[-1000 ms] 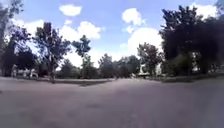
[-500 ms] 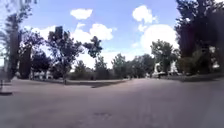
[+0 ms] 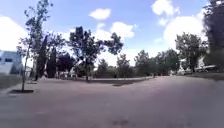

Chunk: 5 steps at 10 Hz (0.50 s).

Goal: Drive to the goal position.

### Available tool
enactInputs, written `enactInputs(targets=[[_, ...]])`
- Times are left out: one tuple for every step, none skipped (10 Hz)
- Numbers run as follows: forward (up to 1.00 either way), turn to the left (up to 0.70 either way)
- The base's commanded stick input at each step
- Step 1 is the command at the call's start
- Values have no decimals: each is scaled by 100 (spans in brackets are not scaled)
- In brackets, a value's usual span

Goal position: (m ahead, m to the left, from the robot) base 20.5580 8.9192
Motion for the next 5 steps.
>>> enactInputs(targets=[[85,17],[85,0],[85,0],[85,0],[85,0]])
